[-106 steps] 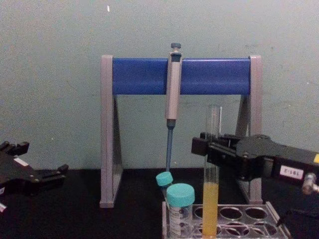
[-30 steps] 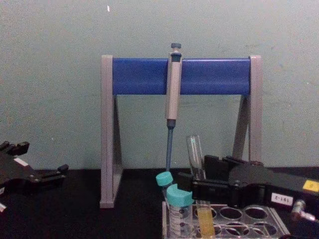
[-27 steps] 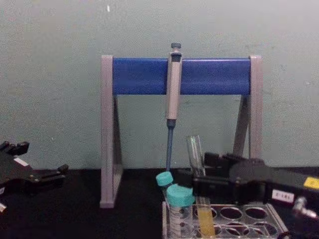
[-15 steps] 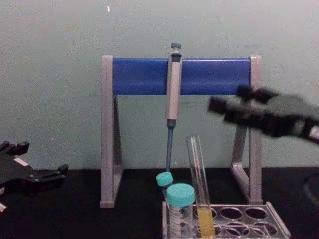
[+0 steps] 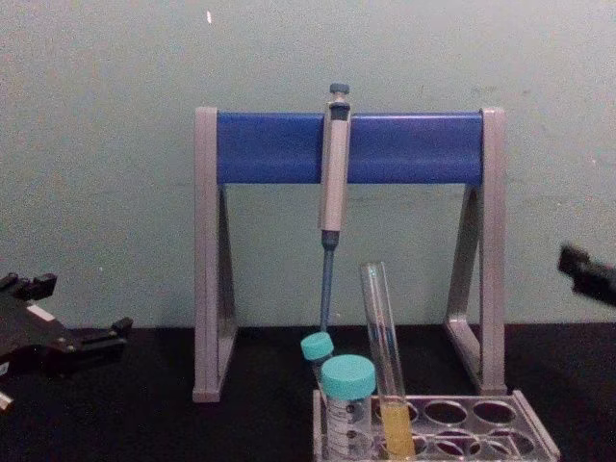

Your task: Pick up the test tube from the test tube rack, shake it, then place it back into the test tube rack.

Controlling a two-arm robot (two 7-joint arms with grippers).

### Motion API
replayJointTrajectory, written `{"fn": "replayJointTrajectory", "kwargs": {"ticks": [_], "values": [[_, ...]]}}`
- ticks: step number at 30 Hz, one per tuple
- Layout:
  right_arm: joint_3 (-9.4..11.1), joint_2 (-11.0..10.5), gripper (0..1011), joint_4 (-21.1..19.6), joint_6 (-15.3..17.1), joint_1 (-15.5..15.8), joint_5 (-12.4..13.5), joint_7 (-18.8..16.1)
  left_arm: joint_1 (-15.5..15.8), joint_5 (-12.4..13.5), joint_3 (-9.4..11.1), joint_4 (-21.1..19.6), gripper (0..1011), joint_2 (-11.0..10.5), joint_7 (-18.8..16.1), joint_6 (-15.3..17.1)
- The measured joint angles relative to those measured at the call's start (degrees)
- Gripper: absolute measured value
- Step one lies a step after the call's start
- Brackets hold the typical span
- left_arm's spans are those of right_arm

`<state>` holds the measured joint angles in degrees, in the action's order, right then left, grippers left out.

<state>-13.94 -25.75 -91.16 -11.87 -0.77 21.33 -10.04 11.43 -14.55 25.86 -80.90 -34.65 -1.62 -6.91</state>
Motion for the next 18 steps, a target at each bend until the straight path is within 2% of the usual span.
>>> {"fn": "replayJointTrajectory", "kwargs": {"ticks": [8, 18], "values": [[-0.5, 2.0, 1000, 4.0, 2.5, 1.7, -3.0, 2.3, 0.0, 0.0, 0.0, 0.0, 1001, 0.0, 0.0, 0.0], [-1.0, 4.5, 1000, 8.3, 5.3, 1.2, -5.4, 2.9, 0.0, 0.0, 0.0, 0.0, 1001, 0.0, 0.0, 0.0]]}}
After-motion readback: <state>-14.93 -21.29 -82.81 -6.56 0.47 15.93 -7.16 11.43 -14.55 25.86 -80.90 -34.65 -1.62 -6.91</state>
